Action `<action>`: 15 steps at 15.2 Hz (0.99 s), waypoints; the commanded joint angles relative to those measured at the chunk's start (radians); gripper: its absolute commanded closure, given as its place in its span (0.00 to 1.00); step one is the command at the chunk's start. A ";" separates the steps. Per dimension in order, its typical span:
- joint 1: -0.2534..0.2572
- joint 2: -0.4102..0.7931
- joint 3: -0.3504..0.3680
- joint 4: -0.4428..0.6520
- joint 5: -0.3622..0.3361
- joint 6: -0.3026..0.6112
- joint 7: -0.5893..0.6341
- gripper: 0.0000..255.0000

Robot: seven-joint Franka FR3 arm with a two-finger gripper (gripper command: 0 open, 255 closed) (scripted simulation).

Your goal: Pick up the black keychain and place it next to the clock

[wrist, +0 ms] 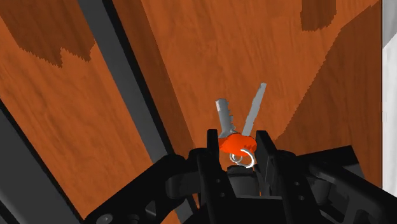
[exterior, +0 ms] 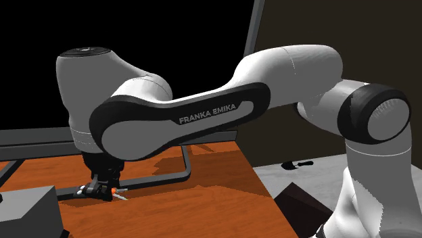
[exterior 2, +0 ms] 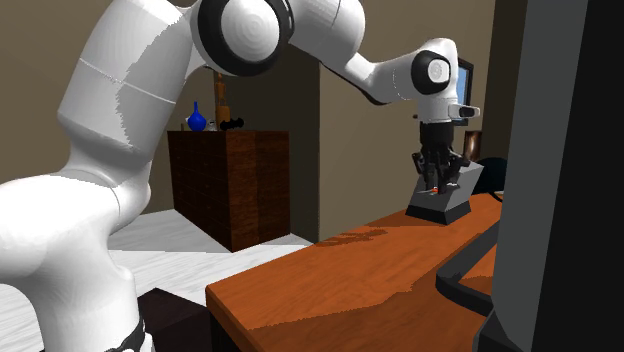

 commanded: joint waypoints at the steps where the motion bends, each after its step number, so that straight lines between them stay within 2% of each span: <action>1: -0.002 0.002 -0.001 -0.023 -0.002 0.024 0.004 1.00; 15: -0.004 0.049 -0.018 -0.142 -0.032 0.185 0.029 1.00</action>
